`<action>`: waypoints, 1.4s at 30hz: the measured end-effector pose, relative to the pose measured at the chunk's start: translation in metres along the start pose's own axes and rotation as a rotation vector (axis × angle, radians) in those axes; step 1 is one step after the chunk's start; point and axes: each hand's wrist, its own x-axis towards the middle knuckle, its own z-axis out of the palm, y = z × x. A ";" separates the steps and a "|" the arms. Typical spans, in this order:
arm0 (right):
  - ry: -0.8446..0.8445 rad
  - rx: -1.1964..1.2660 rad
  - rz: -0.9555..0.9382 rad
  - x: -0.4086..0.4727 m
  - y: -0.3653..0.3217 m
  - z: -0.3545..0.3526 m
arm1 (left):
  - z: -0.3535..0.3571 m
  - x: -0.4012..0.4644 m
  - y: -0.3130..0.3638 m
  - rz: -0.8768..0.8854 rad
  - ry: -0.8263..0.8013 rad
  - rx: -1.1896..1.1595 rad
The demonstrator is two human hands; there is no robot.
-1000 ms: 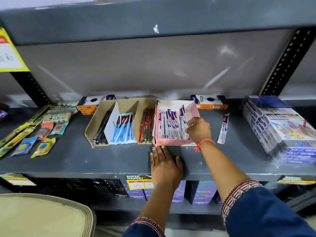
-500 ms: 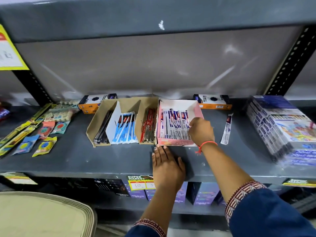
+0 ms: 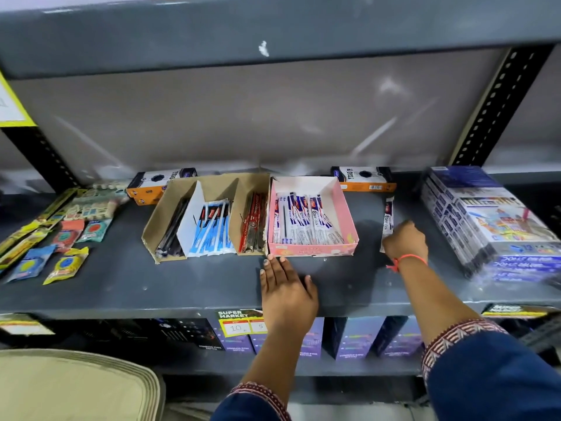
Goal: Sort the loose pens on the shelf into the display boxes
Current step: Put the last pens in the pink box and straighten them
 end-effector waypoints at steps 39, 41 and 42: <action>-0.323 0.225 -0.214 -0.042 -0.085 0.050 | 0.001 0.002 -0.001 -0.007 -0.002 -0.021; -0.338 0.075 -0.269 -0.044 -0.086 0.053 | 0.001 0.001 -0.001 0.004 0.016 -0.039; -0.335 0.030 -0.291 -0.044 -0.087 0.053 | 0.001 0.000 0.000 0.006 0.018 -0.043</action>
